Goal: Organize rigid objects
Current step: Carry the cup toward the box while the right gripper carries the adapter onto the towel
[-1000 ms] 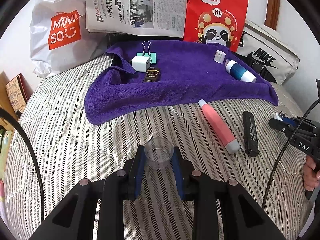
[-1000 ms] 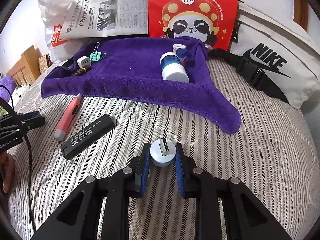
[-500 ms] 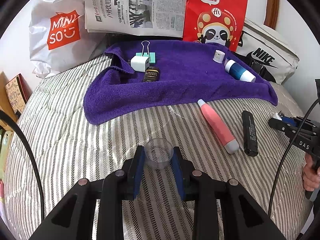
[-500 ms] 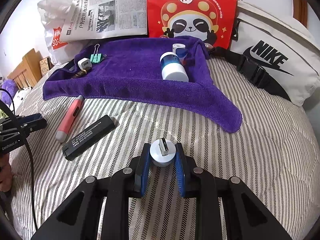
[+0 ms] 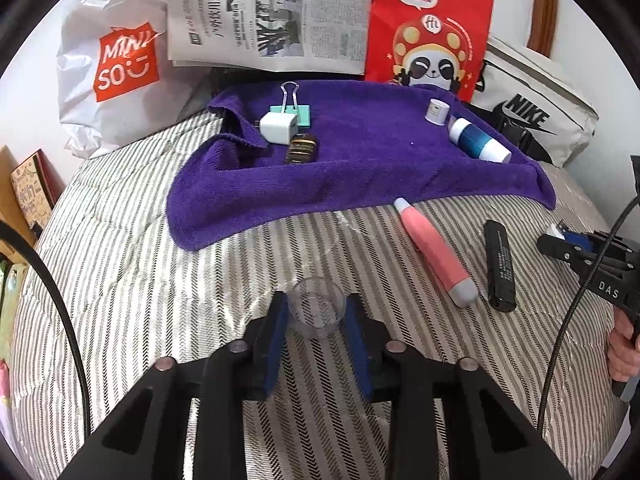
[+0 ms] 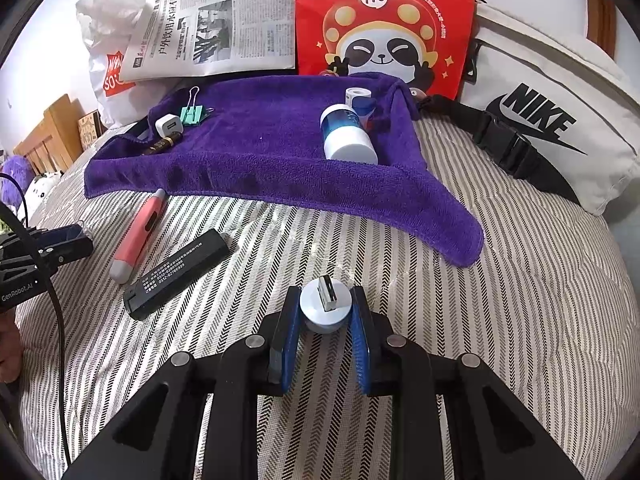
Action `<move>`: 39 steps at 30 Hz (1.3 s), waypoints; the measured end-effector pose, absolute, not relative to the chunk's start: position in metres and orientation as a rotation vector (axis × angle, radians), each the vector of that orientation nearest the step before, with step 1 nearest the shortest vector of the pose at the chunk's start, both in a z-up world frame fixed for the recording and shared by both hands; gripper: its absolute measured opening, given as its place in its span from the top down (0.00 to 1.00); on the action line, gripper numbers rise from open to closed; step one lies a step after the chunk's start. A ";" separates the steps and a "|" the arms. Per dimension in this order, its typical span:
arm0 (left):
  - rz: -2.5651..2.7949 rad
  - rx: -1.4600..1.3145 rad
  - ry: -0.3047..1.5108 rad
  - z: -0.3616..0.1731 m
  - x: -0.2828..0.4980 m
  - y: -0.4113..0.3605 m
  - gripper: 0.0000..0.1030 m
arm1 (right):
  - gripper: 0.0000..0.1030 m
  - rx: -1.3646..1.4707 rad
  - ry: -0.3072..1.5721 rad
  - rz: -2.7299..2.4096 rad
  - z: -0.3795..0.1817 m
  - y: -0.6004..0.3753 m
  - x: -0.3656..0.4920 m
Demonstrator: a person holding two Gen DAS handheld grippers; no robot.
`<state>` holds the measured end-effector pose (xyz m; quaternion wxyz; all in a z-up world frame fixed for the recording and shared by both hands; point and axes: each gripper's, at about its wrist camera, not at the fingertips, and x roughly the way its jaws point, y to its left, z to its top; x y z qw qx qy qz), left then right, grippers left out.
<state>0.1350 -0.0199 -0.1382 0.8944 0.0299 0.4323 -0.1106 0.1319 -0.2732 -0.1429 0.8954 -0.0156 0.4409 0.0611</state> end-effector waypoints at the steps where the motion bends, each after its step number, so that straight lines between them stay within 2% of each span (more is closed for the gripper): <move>1: -0.233 0.055 0.897 -0.138 0.136 -0.018 0.74 | 0.76 -0.034 0.915 0.126 -0.142 -0.272 0.132; 9: -0.224 0.004 0.936 -0.132 0.144 -0.016 0.75 | 0.77 -0.100 0.930 0.173 -0.138 -0.268 0.132; 18: -0.258 0.008 0.865 -0.090 0.158 -0.021 0.75 | 0.77 -0.137 0.837 0.282 -0.096 -0.245 0.142; 24: -0.246 0.025 0.838 -0.071 0.183 -0.024 0.75 | 0.77 -0.096 0.841 0.322 -0.088 -0.234 0.165; 39: -0.234 -0.038 0.857 -0.074 0.234 -0.013 0.75 | 0.77 -0.062 0.838 0.294 -0.088 -0.226 0.237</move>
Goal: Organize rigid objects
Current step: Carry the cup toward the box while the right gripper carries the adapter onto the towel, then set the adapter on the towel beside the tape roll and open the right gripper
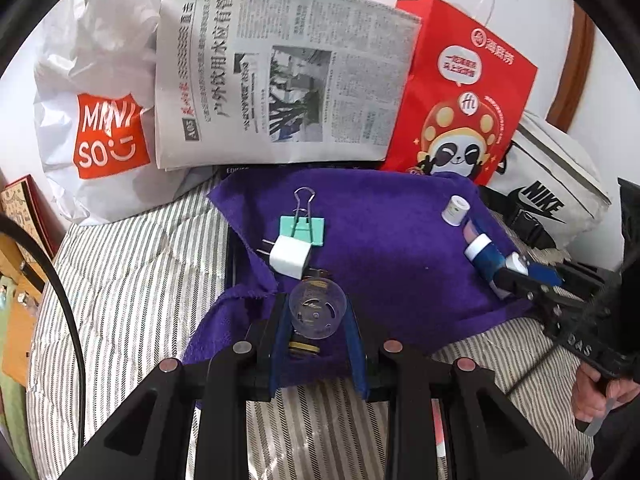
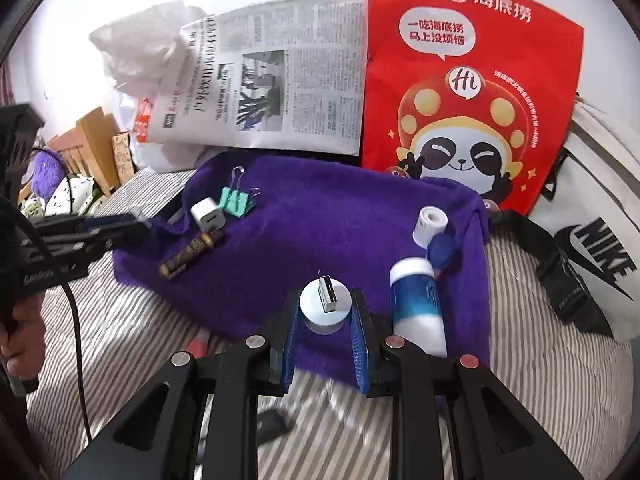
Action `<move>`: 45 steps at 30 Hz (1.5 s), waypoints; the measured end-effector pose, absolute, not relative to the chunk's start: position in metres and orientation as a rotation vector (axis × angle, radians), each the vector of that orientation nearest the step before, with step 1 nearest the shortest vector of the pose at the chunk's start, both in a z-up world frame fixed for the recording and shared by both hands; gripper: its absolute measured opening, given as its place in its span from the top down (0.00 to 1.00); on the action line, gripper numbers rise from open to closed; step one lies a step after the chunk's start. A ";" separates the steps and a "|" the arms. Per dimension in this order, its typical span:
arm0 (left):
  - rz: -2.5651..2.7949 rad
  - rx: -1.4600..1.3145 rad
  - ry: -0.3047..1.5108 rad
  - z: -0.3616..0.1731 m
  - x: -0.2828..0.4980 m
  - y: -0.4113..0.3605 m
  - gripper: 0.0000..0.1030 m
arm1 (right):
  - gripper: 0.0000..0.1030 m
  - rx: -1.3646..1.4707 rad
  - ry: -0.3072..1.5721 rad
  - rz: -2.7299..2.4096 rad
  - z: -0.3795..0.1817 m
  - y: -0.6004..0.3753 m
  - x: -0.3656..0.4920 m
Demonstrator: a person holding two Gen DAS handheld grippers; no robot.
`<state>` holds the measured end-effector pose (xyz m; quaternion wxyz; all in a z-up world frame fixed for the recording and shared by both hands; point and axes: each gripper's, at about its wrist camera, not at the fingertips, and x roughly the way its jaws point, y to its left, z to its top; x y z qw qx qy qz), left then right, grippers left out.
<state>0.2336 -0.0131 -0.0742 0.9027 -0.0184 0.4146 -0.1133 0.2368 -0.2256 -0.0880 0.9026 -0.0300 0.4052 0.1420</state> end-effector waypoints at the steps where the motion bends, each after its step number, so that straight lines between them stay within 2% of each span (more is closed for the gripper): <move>1: -0.231 -0.044 0.866 -0.076 0.236 -0.011 0.75 | 0.77 -0.056 0.845 0.295 -0.090 -0.225 0.242; 16: -0.224 -0.090 0.913 -0.095 0.241 -0.001 0.75 | 0.77 0.015 0.951 0.226 -0.128 -0.232 0.327; 29: -0.235 -0.075 0.927 -0.094 0.241 -0.002 0.75 | 0.76 -0.067 1.046 0.189 -0.140 -0.227 0.351; 31: -0.234 -0.076 0.935 -0.094 0.241 -0.001 0.75 | 0.71 -0.070 1.055 0.205 -0.140 -0.225 0.354; 33: -0.231 -0.074 0.939 -0.094 0.240 0.000 0.75 | 0.50 -0.081 1.076 0.217 -0.142 -0.220 0.355; 34: -0.229 -0.073 0.942 -0.094 0.240 0.000 0.75 | 0.48 -0.083 1.081 0.221 -0.141 -0.219 0.354; 45: -0.232 -0.117 0.949 -0.095 0.247 -0.001 0.75 | 0.48 -0.095 0.976 0.228 -0.109 -0.229 0.292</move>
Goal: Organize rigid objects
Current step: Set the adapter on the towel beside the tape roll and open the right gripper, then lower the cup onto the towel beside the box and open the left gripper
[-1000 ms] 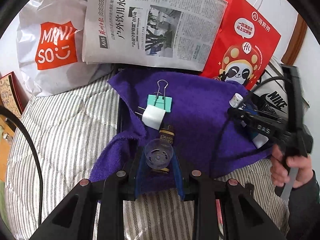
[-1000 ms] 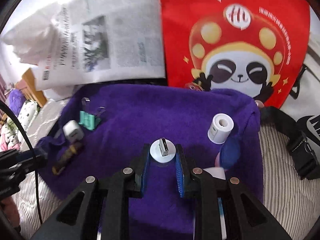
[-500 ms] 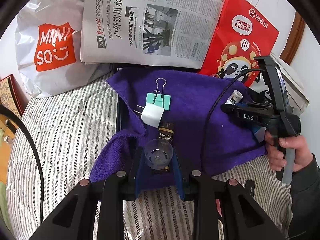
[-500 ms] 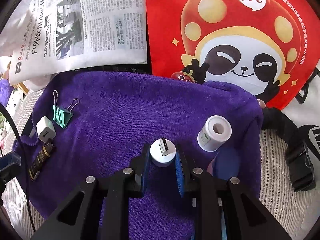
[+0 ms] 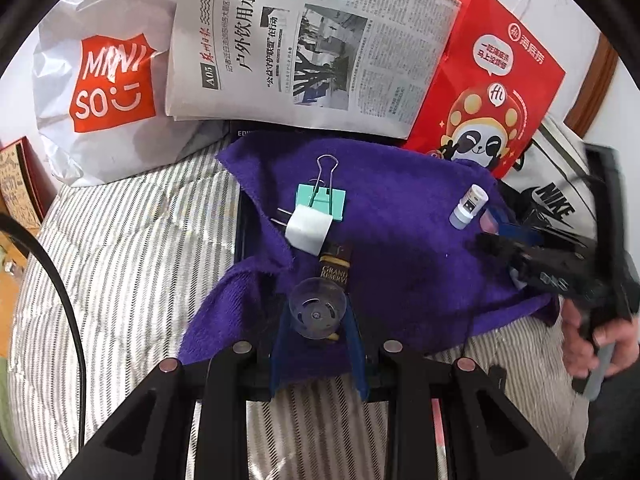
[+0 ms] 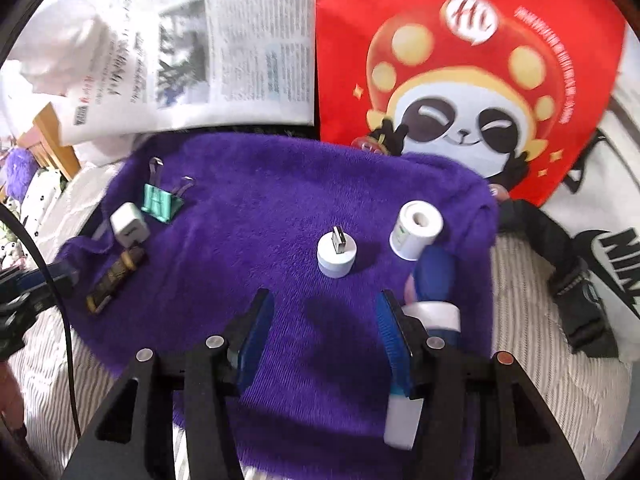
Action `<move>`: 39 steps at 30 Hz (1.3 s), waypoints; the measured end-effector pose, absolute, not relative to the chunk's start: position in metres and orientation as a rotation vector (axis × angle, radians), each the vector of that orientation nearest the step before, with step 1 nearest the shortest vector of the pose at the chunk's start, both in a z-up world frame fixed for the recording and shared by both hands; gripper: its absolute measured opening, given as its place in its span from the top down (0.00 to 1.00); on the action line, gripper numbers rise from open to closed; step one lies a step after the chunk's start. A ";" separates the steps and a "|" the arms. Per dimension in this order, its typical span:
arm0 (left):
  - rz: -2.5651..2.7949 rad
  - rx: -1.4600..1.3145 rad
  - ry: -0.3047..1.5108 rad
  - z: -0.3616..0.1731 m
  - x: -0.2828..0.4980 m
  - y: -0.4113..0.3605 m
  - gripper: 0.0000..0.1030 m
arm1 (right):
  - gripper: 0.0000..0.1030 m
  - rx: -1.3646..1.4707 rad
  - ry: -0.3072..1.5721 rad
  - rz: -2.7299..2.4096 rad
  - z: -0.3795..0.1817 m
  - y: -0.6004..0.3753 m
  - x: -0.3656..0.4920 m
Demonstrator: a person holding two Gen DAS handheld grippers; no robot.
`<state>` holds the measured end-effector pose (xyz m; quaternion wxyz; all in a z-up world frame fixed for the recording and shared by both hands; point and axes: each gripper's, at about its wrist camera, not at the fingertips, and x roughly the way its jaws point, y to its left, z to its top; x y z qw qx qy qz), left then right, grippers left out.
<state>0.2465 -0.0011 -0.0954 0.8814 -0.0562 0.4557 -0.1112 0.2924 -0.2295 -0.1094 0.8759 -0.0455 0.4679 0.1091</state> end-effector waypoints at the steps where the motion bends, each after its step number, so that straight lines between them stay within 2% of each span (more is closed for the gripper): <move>1: -0.242 -0.127 0.950 -0.095 0.248 -0.003 0.75 | 0.48 -0.107 0.961 0.225 -0.104 -0.231 0.287; 7: -0.251 -0.102 0.938 -0.089 0.257 -0.022 0.75 | 0.48 -0.089 0.933 0.224 -0.086 -0.259 0.256; 22: -0.241 -0.013 0.958 -0.106 0.307 -0.072 0.75 | 0.48 -0.101 0.922 0.160 -0.091 -0.284 0.158; 35: -0.206 0.118 0.993 -0.126 0.321 -0.094 0.74 | 0.48 0.057 0.962 0.121 -0.106 -0.312 0.154; 38: -0.212 0.119 1.000 -0.128 0.321 -0.100 0.71 | 0.48 0.070 0.966 0.118 -0.108 -0.313 0.153; 39: -0.229 0.110 1.006 -0.128 0.319 -0.101 0.64 | 0.48 0.073 0.968 0.120 -0.107 -0.313 0.153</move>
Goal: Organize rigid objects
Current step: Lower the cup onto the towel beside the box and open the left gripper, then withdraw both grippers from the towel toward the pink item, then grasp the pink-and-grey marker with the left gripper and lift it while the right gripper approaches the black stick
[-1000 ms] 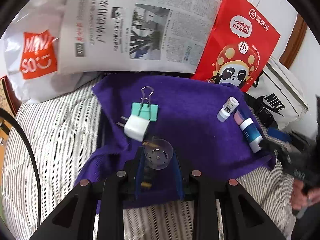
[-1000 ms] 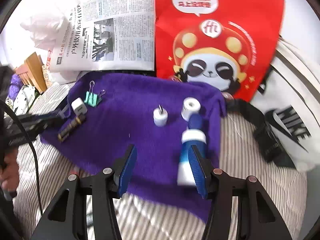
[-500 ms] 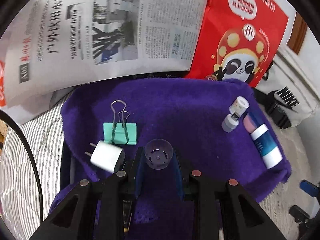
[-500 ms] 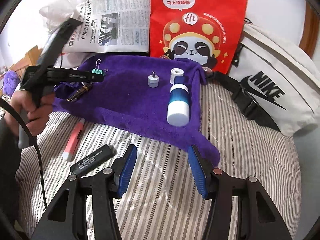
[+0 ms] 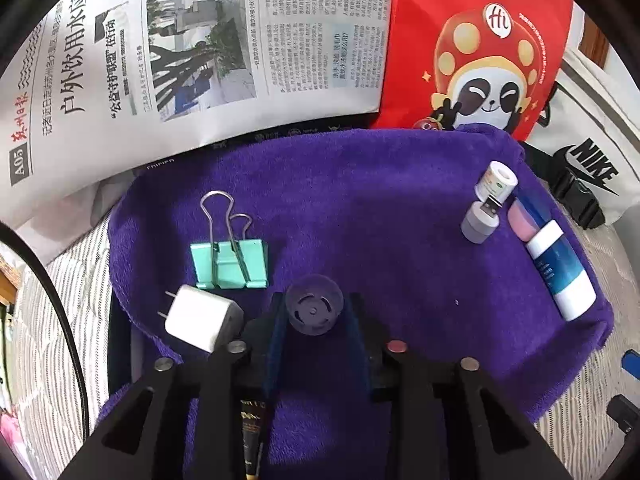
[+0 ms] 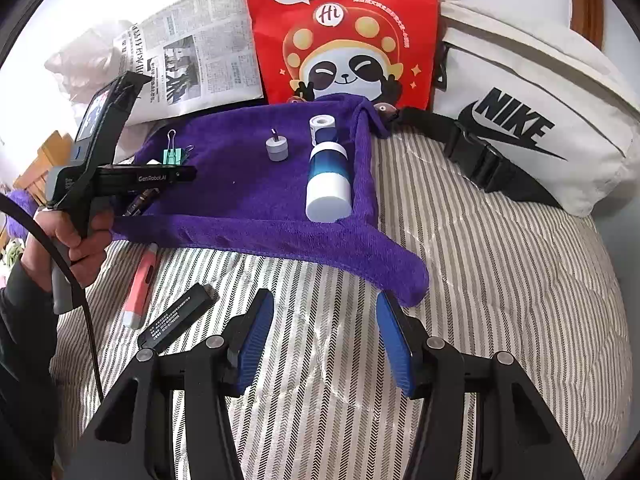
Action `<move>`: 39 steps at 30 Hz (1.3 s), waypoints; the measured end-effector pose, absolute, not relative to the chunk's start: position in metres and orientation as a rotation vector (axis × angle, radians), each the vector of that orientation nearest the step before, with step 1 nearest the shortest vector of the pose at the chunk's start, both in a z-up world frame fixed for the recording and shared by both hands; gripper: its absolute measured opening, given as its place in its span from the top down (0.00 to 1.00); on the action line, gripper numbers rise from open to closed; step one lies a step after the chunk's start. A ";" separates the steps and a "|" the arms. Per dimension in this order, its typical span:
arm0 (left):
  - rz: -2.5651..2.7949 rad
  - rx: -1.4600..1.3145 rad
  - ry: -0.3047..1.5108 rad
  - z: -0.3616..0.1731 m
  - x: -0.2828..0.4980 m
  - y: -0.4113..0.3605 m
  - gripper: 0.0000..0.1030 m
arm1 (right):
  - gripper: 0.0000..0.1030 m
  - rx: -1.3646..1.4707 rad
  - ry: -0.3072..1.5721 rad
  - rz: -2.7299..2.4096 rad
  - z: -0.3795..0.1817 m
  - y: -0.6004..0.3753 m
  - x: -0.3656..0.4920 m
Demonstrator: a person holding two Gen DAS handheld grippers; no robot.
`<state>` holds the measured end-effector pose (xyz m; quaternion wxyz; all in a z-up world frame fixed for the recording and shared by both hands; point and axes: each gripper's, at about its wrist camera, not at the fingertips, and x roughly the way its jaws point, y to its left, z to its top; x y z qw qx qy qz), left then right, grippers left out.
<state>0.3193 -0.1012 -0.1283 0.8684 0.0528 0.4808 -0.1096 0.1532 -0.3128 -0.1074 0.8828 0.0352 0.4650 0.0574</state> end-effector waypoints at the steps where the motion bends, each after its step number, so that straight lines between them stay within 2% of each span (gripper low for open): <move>1: -0.244 0.106 1.011 -0.128 0.318 -0.102 0.57 | 0.48 0.075 0.969 0.123 -0.107 -0.312 0.152; 4: -0.254 0.127 1.023 -0.129 0.312 -0.110 0.54 | 0.48 0.065 0.967 0.131 -0.105 -0.308 0.148; 23: -0.241 0.061 0.965 -0.088 0.205 -0.094 0.54 | 0.48 0.096 0.941 0.130 -0.098 -0.313 0.101; 33: -0.174 0.071 1.087 -0.134 0.185 -0.108 0.54 | 0.48 0.105 0.923 0.151 -0.090 -0.313 0.076; 39: -0.141 0.093 1.062 -0.134 0.174 -0.098 0.52 | 0.48 0.076 0.927 0.166 -0.093 -0.313 0.061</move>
